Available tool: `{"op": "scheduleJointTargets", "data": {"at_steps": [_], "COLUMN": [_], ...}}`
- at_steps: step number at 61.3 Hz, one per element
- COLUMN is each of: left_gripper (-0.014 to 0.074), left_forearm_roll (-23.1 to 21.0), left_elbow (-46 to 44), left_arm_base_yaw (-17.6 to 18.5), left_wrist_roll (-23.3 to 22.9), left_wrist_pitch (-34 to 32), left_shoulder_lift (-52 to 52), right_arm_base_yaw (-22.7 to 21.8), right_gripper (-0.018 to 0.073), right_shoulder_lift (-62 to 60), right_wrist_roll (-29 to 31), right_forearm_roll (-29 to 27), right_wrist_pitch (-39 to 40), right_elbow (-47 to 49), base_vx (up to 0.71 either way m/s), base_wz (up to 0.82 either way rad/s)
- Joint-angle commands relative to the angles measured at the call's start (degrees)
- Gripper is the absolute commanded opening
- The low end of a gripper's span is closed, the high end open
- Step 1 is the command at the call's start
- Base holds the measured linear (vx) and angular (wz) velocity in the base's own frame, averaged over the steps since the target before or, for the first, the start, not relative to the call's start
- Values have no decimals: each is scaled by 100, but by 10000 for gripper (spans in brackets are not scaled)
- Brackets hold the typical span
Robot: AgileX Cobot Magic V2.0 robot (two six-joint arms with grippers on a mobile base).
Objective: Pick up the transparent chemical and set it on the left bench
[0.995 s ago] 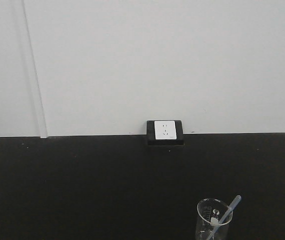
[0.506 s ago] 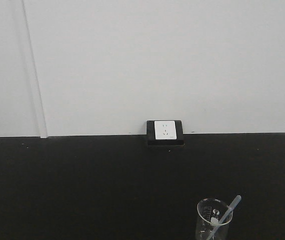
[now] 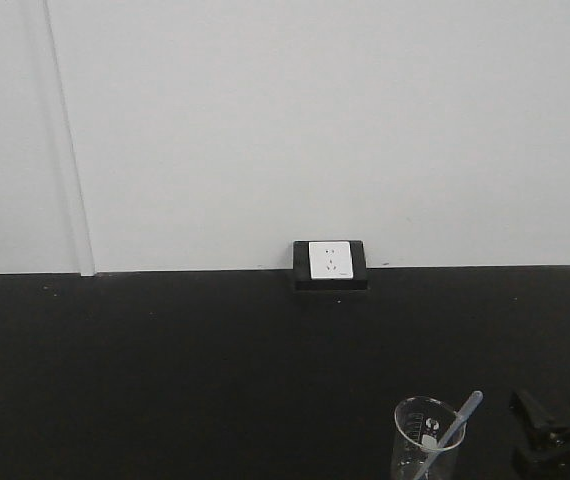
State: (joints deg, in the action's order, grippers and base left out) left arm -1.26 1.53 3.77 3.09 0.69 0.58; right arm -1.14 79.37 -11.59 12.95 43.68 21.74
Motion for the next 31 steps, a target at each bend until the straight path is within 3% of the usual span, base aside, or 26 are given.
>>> {"op": "scheduleJointTargets", "data": {"at_steps": [1, 9, 20, 31], "left_gripper": [-3, -3, -3, -3], "left_forearm_roll": [-4, -4, -4, -4], "left_elbow": [93, 93, 93, 93], "left_arm_base_yaw": [10, 10, 10, 10], "left_wrist_roll": [-45, -45, -45, -45], "left_wrist_pitch": [-449, -449, -449, -449], "left_shoulder_lift": [110, 110, 110, 110], "right_arm_base_yaw": [-1, -1, 26, 45], "right_gripper": [503, 503, 503, 497], "right_shoulder_lift": [449, 1099, 1722, 2187], "right_wrist_roll": [-412, -701, -1098, -1153], "right_forearm_roll": [223, 373, 943, 936], "right_wrist_pitch": [1101, 1691, 1727, 1642], "right_elbow": [176, 281, 844, 1304], "base_vx": [0, 0, 0, 0], "base_wz": [0, 0, 0, 0]}}
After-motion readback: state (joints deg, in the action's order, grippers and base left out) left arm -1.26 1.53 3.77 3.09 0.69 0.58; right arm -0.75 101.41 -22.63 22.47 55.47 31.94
